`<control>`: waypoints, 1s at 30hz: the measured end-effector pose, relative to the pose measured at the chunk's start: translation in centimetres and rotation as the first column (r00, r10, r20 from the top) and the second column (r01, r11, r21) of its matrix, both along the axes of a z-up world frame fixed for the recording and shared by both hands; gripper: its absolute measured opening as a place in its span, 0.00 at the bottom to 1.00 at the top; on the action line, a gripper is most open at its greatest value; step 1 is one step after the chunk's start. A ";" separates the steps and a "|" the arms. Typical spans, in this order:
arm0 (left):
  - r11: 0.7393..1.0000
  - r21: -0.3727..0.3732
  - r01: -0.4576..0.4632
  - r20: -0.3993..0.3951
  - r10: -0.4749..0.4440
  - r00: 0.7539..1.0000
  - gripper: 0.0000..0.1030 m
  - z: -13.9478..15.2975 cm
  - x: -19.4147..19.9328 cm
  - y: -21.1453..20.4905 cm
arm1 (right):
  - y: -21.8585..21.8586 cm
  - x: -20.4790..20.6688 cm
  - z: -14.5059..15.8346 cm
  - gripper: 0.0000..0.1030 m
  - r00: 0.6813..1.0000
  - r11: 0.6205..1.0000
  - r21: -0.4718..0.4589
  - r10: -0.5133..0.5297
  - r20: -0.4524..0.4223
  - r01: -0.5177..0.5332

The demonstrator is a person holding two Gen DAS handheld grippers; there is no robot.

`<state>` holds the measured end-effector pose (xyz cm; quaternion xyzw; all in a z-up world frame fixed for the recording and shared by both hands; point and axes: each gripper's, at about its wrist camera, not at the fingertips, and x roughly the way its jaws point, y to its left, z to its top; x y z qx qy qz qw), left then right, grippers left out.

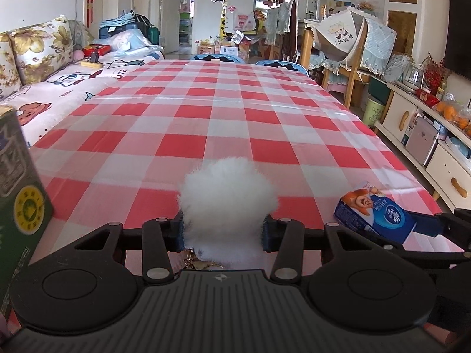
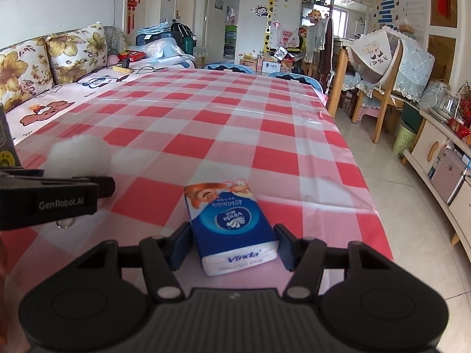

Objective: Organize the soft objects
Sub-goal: 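Close the left gripper on the pompom while the right gripper closes on the tissue pack, then lift the pompom and tissue pack and carry both toward the cardboard box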

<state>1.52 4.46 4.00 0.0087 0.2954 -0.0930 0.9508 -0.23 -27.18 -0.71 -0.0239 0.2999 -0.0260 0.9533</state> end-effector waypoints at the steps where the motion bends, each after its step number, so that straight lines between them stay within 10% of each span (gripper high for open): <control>1: 1.000 -0.004 -0.001 -0.001 0.001 1.000 0.54 0.0 -0.2 0.2 | 0.2 -0.2 0.0 0.58 1.000 1.000 -0.006 0.000 0.001 0.000; 30: 0.997 -0.081 0.008 0.084 -0.001 0.996 0.51 0.7 -5.9 2.4 | 2.3 -6.6 2.5 0.57 1.000 1.000 0.009 0.000 0.020 0.000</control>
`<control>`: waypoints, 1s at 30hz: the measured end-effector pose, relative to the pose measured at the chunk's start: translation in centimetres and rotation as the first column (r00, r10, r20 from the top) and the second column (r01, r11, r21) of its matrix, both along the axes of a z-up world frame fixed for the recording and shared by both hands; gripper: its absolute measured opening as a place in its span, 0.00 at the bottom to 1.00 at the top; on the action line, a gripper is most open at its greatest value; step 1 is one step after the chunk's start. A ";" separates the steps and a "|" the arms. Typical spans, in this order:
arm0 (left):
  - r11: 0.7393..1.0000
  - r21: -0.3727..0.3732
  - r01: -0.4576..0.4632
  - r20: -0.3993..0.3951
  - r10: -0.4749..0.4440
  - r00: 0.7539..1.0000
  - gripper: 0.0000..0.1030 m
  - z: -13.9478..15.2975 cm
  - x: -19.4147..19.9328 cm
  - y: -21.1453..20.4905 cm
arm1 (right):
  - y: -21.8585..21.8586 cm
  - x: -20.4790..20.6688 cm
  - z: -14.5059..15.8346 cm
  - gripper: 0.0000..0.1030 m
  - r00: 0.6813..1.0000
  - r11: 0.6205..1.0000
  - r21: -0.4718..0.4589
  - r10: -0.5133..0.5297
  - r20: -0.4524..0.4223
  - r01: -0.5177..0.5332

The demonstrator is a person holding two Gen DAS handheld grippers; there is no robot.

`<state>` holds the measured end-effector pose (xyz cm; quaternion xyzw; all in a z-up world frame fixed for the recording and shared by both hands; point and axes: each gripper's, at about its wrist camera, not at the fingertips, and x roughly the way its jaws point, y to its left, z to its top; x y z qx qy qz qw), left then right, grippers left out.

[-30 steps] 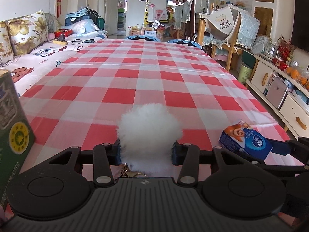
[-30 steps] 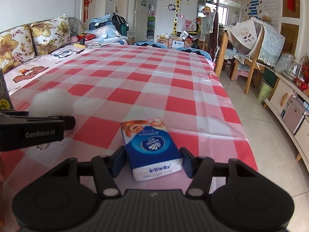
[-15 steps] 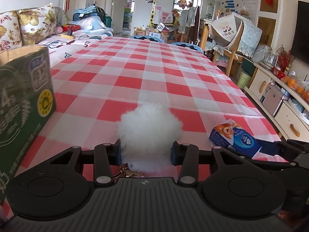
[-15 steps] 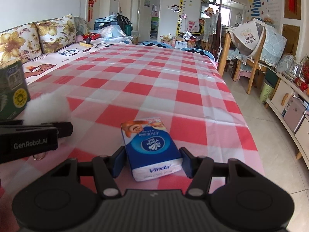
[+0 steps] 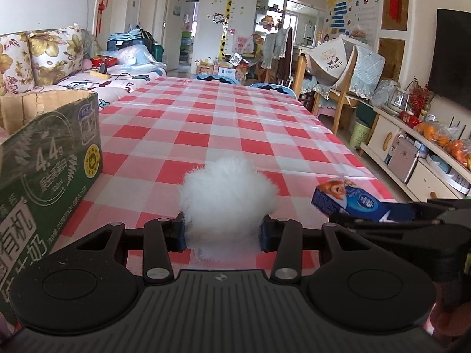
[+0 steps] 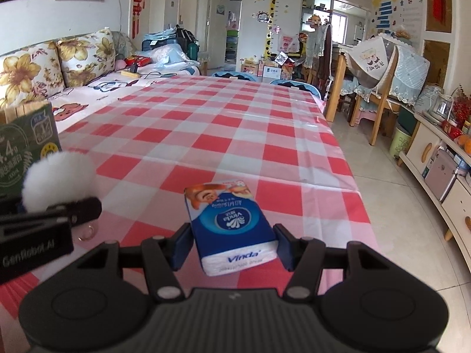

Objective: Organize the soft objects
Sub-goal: 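Lift the pompom and tissue pack and carry both toward the cardboard box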

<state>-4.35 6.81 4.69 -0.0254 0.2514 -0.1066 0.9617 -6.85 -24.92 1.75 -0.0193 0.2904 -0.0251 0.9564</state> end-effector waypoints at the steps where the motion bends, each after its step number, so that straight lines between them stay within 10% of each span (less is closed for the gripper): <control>1: 1.000 -0.001 0.002 0.002 -0.002 1.000 0.51 0.1 -0.1 0.1 | 0.0 -0.2 0.2 0.57 1.000 1.000 0.005 -0.003 0.003 0.003; 30: 0.999 -0.015 -0.052 0.046 0.052 0.998 0.51 4.0 -3.2 4.1 | 2.2 -7.0 6.3 0.56 0.998 0.995 0.097 -0.023 0.061 0.017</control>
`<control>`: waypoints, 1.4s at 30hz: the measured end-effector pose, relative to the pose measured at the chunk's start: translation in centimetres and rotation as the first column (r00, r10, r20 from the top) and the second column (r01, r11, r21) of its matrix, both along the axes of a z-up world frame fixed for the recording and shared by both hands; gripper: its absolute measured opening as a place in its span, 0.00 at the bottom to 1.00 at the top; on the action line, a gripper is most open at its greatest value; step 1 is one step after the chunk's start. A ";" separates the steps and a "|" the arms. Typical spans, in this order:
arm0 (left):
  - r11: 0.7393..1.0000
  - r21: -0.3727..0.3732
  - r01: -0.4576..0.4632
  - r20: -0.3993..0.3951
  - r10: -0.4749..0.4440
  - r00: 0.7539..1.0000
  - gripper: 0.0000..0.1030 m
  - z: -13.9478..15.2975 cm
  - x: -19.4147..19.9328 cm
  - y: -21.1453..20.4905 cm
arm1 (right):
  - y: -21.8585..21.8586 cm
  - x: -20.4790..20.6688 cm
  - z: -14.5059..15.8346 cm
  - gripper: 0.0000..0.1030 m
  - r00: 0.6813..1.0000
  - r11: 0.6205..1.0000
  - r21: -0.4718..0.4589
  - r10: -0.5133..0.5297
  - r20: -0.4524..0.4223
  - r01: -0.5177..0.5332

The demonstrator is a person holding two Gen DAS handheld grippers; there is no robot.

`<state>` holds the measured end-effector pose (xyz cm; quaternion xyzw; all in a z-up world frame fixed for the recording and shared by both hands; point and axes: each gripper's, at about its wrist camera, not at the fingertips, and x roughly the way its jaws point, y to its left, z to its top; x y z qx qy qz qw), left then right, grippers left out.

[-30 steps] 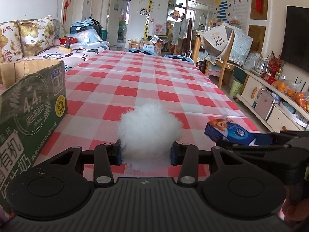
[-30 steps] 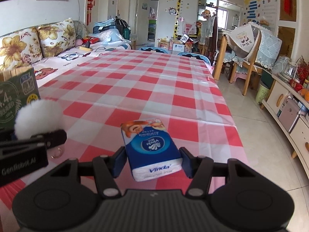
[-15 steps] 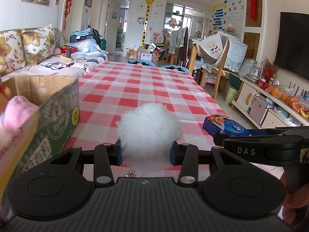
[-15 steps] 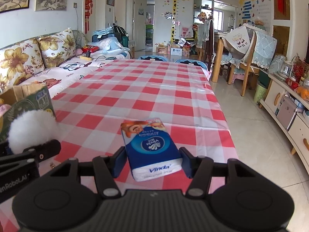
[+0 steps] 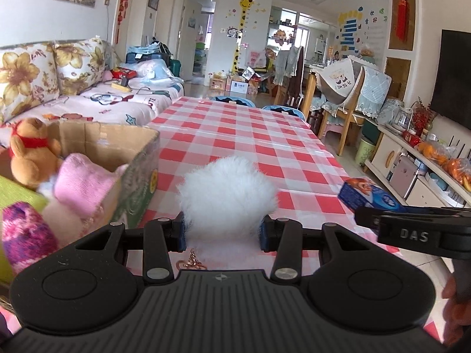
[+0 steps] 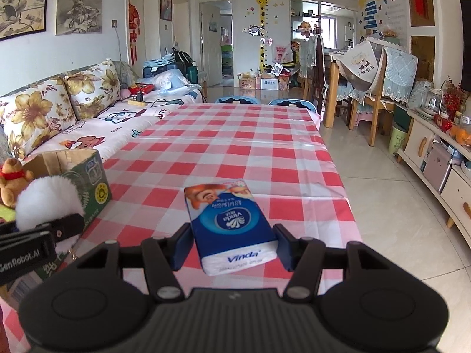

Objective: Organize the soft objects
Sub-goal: 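Lift the pompom and tissue pack and carry both toward the cardboard box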

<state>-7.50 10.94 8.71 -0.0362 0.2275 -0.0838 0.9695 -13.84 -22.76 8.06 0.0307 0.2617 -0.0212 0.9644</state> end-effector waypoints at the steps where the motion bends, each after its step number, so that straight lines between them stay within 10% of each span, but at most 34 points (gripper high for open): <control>1: 1.000 0.000 0.000 0.001 0.000 1.000 0.51 0.1 0.0 0.1 | 0.0 -0.3 0.1 0.56 1.000 1.000 0.001 -0.002 0.002 0.002; 42: 0.996 0.027 -0.080 0.096 0.077 0.992 0.51 2.7 -2.2 2.8 | 9.5 -1.6 5.8 0.57 0.972 0.979 0.087 0.167 0.164 -0.183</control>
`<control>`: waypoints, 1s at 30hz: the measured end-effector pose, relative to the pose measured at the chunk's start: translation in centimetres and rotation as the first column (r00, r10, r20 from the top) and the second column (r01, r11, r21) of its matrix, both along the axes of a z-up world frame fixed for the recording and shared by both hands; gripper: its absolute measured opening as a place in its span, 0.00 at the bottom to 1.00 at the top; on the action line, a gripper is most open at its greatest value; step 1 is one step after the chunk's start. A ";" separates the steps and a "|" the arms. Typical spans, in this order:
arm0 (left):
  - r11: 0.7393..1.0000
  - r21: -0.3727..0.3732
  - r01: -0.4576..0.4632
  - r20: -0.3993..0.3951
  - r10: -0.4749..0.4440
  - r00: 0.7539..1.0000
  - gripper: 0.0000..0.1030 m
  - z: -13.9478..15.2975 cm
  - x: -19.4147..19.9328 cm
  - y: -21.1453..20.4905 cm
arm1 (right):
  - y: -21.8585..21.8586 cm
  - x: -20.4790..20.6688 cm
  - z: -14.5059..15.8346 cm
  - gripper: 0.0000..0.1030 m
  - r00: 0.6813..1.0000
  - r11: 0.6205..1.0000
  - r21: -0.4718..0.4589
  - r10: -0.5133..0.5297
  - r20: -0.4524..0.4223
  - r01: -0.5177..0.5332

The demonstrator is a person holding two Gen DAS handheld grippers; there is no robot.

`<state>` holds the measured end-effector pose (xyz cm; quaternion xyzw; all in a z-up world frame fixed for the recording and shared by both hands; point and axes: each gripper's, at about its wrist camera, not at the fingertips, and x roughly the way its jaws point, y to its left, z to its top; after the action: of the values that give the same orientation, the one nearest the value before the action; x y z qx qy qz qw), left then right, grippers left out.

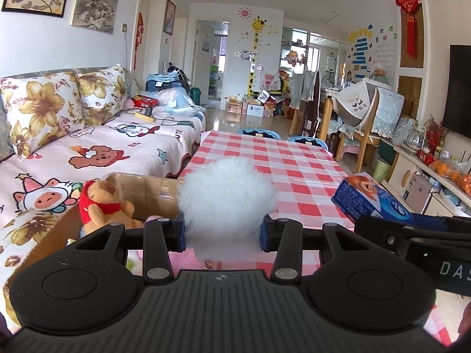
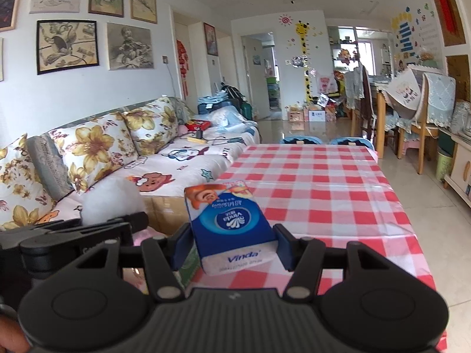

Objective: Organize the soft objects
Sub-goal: 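Lift the pompom and tissue pack and carry both toward the cardboard box, then lower the pompom and tissue pack into the box and open both grippers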

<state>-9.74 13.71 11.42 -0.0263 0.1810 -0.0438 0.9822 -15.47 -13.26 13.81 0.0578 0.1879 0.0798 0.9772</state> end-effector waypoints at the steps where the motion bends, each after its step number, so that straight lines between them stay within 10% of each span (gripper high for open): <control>1: 1.000 0.002 -0.004 0.002 0.004 1.000 0.51 0.0 0.0 0.0 | 0.3 0.1 0.1 0.57 1.000 1.000 -0.002 0.005 0.003 -0.005; 30: 0.970 -0.175 -0.169 -0.092 0.154 0.984 0.51 0.1 0.7 1.9 | 9.4 8.6 -0.8 0.57 0.982 0.979 -0.071 0.191 0.007 -0.190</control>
<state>-9.02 15.57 11.49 -0.1322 0.2118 0.0209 0.9681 -6.84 -3.82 13.01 0.0049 0.1886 0.1666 0.9678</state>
